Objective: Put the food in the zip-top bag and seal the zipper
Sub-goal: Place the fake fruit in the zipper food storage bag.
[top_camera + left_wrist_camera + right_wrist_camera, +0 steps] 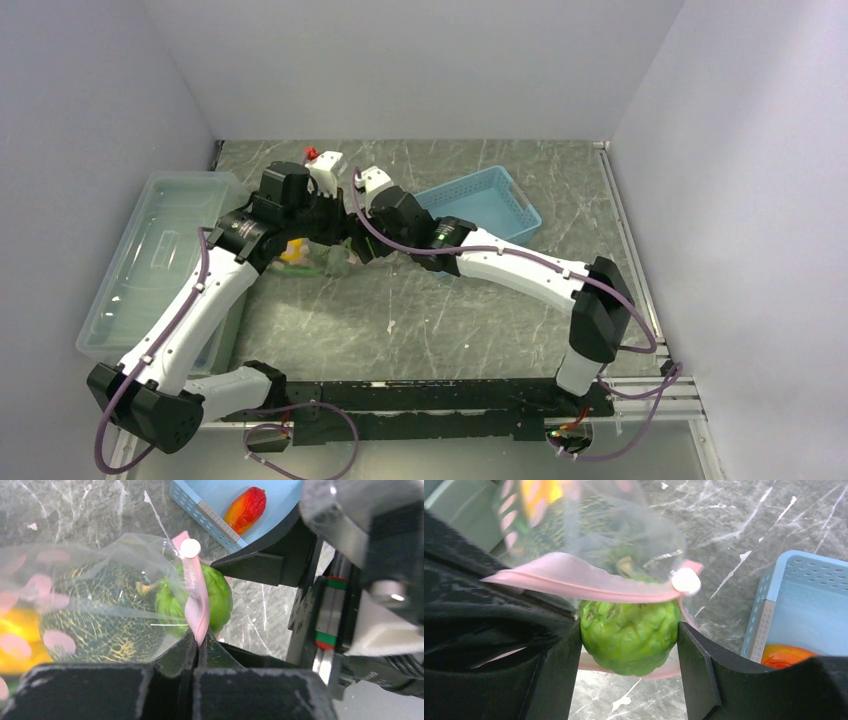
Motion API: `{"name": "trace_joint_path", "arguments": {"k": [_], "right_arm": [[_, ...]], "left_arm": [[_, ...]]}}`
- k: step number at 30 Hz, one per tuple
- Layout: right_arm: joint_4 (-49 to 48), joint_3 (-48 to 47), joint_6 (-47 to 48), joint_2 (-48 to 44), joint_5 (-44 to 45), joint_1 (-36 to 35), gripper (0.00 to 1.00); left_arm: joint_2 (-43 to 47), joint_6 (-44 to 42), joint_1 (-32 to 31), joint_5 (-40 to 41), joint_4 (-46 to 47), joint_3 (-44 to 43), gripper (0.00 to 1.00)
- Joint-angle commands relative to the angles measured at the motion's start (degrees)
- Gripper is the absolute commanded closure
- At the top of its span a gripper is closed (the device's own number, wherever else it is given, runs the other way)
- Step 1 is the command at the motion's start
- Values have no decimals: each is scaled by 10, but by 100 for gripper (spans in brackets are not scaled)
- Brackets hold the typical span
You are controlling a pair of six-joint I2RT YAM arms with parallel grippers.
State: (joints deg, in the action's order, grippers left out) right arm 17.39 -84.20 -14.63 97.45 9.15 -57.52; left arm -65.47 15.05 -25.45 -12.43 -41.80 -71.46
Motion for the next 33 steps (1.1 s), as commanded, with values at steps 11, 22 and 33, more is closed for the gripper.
{"name": "trace_joint_path", "arguments": {"k": [11, 22, 33], "right_arm": [[-40, 16, -16, 2, 37, 7, 75], [-25, 40, -6, -34, -7, 7, 62], [-6, 56, 8, -99, -34, 6, 44]], "left_arm": [[3, 11, -10, -49, 44, -19, 100], [3, 11, -10, -15, 40, -17, 100], [13, -2, -9, -6, 48, -13, 100]]}}
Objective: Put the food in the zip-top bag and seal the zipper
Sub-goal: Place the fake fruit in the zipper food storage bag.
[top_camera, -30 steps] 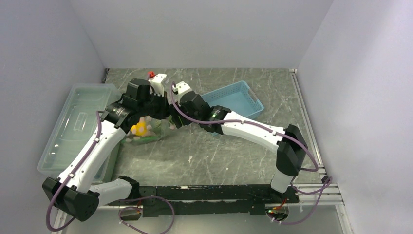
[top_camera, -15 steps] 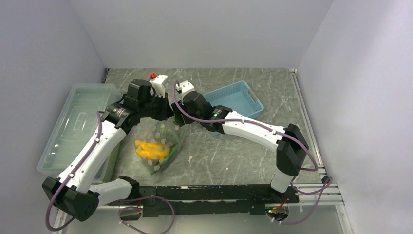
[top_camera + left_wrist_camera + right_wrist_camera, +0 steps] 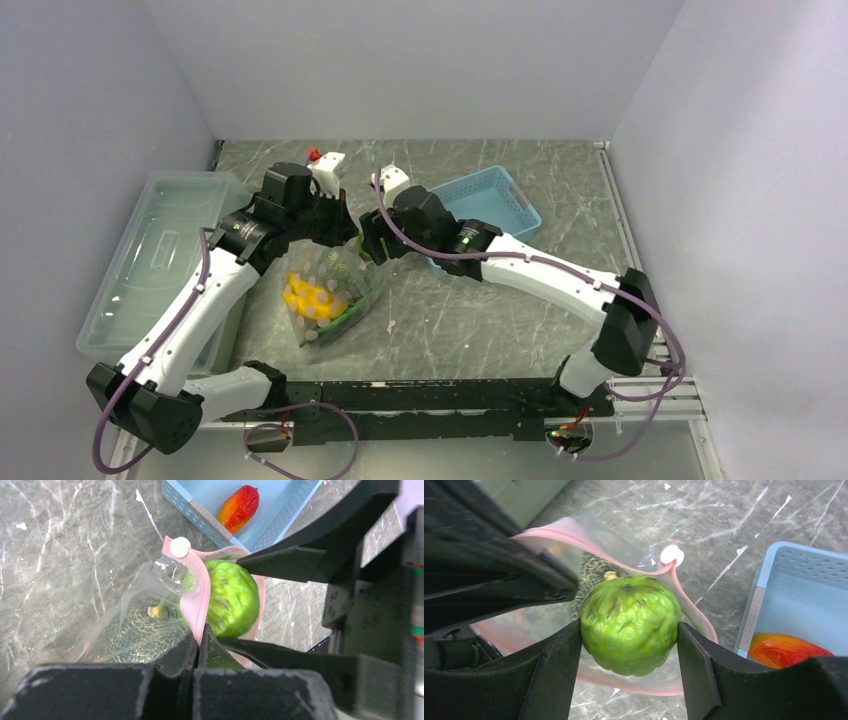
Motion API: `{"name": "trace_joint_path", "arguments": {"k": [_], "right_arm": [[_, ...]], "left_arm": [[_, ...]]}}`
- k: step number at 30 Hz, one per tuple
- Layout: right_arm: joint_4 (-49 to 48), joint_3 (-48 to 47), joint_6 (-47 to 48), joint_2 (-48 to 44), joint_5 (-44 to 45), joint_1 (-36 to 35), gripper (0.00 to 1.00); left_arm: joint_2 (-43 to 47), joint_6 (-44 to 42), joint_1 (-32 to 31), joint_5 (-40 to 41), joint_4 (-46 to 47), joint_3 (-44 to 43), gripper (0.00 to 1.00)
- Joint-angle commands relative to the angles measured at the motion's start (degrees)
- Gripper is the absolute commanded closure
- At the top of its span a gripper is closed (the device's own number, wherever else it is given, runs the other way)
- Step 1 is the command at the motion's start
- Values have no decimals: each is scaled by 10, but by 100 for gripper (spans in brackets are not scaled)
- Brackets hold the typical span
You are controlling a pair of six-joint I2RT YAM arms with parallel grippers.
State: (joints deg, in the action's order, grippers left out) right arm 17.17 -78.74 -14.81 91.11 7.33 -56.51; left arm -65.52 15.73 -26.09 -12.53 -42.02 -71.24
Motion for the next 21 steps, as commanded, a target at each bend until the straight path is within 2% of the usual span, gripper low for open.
{"name": "trace_joint_path", "arguments": {"k": [1, 6, 12, 21], "right_arm": [[-2, 2, 11, -38, -16, -4, 44], [-17, 16, 10, -54, -37, -4, 53], [-43, 32, 5, -77, -46, -4, 57], [-102, 35, -18, -76, -3, -4, 63]], "left_arm": [[15, -9, -3, -5, 51, -14, 100], [20, -18, -3, -19, 56, -12, 100], [26, -33, -3, -52, 59, -11, 100], [15, -41, -3, -144, 50, -28, 100]]}}
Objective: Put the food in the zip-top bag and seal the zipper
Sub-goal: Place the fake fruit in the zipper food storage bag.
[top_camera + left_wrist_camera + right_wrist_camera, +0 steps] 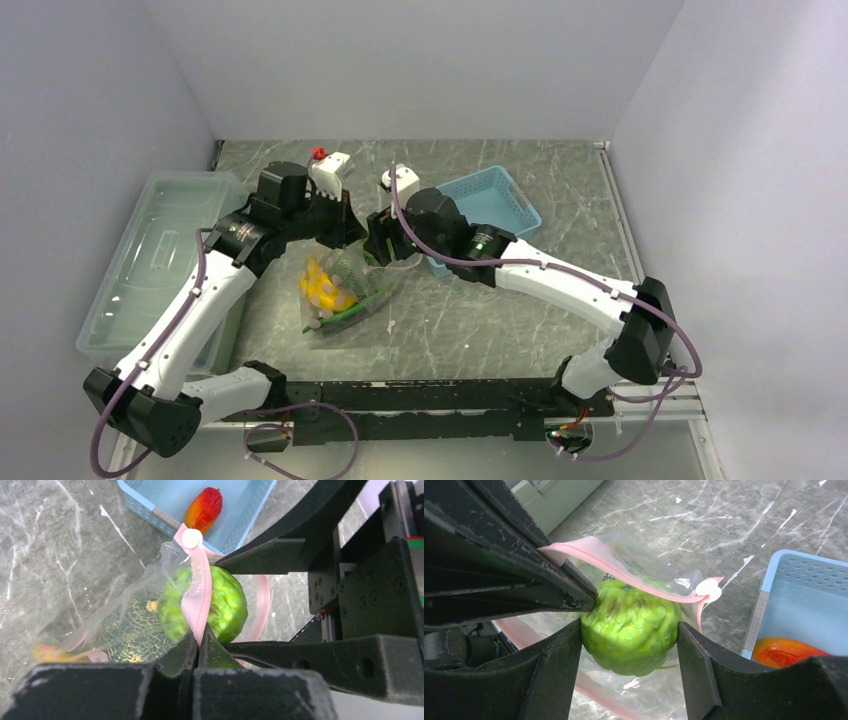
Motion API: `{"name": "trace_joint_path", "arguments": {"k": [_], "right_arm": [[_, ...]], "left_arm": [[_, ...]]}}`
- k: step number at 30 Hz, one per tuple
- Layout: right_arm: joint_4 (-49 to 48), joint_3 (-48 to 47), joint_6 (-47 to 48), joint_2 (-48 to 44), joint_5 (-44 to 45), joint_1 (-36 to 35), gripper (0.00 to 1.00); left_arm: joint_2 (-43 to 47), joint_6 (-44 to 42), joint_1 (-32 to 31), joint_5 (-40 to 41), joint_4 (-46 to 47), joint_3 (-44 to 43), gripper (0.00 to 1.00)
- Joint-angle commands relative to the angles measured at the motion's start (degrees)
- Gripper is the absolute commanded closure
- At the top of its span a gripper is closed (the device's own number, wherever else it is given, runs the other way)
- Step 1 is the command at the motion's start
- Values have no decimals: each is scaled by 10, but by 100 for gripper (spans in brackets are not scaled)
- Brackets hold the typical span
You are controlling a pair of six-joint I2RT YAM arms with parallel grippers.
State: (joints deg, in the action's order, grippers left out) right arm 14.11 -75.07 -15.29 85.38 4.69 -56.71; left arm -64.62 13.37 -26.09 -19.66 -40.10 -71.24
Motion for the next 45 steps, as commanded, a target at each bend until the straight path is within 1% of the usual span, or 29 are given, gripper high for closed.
{"name": "trace_joint_path", "arguments": {"k": [1, 9, 15, 21, 29, 33, 37, 42, 45], "right_arm": [[-79, -2, -13, -15, 30, -2, 64], [-162, 34, -30, 18, 79, -1, 70], [-188, 51, -38, 39, 97, -2, 70], [-195, 57, -53, 59, 124, -2, 66], [-187, 51, -57, 78, 126, -2, 66], [-186, 55, -55, 73, 124, -2, 65], [-185, 61, -49, 63, 113, -2, 60], [-167, 57, -44, 61, 100, -2, 44], [-163, 59, -41, 52, 93, -2, 38]], "left_arm": [[2, -18, -3, -88, 28, -32, 100], [-12, -5, -3, -180, 38, -45, 100], [-17, 7, -3, -249, 57, -49, 100], [-9, 17, -3, -316, 79, -47, 100], [7, 36, -3, -359, 102, -42, 100], [17, 36, -3, -356, 106, -34, 100], [10, 32, -2, -359, 105, -34, 100], [7, 25, -3, -346, 99, -36, 100], [5, 19, -2, -326, 92, -32, 100]]}}
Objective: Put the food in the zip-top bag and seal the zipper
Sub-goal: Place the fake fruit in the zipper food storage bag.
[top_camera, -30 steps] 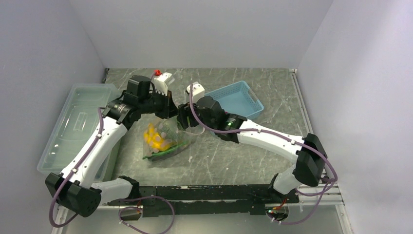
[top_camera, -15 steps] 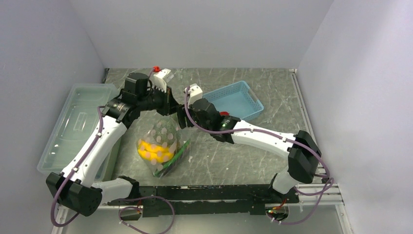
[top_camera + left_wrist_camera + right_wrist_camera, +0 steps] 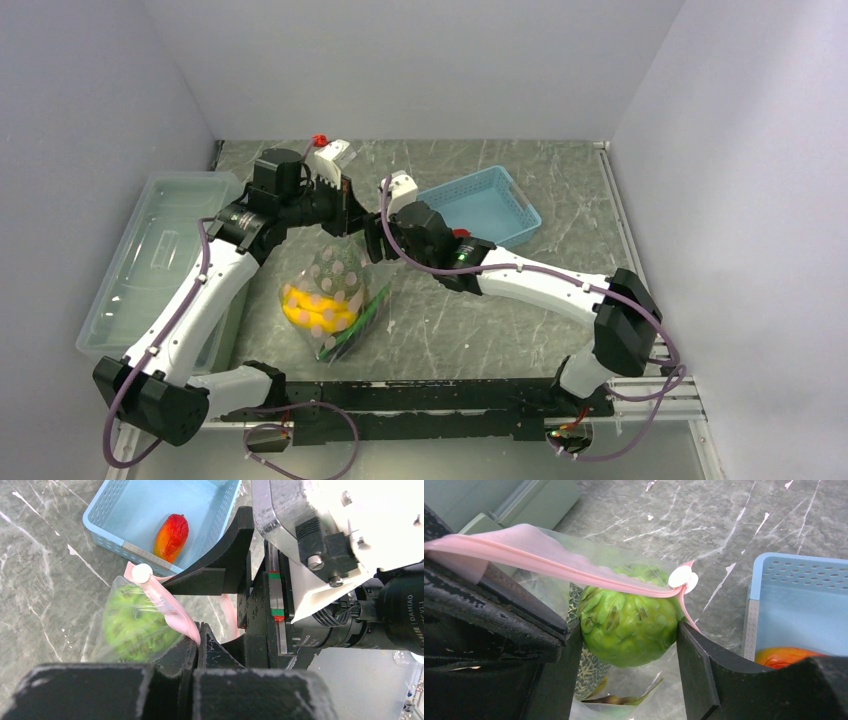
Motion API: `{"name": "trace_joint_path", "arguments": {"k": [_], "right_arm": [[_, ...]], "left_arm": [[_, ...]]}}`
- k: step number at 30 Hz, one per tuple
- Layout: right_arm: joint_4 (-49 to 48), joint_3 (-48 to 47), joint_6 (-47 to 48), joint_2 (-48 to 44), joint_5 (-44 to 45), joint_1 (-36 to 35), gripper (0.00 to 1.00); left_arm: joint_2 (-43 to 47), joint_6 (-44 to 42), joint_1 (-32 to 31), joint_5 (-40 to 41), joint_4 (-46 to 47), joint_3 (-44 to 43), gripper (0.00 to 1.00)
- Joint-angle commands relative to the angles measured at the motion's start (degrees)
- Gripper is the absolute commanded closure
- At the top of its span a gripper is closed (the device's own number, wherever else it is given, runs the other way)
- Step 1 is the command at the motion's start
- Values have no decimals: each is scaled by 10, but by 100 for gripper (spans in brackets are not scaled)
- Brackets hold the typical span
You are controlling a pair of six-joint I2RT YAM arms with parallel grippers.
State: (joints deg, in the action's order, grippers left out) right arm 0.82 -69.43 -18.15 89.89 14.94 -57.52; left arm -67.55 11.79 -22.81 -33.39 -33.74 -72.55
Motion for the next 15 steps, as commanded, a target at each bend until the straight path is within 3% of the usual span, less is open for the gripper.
{"name": "trace_joint_path", "arguments": {"k": [1, 15], "right_arm": [[-28, 3, -12, 3, -13, 7, 37], [22, -3, 10, -72, -29, 6, 13]], "left_arm": [[34, 33, -36, -180, 25, -17, 100], [17, 5, -35, -66, -18, -10, 100]]}}
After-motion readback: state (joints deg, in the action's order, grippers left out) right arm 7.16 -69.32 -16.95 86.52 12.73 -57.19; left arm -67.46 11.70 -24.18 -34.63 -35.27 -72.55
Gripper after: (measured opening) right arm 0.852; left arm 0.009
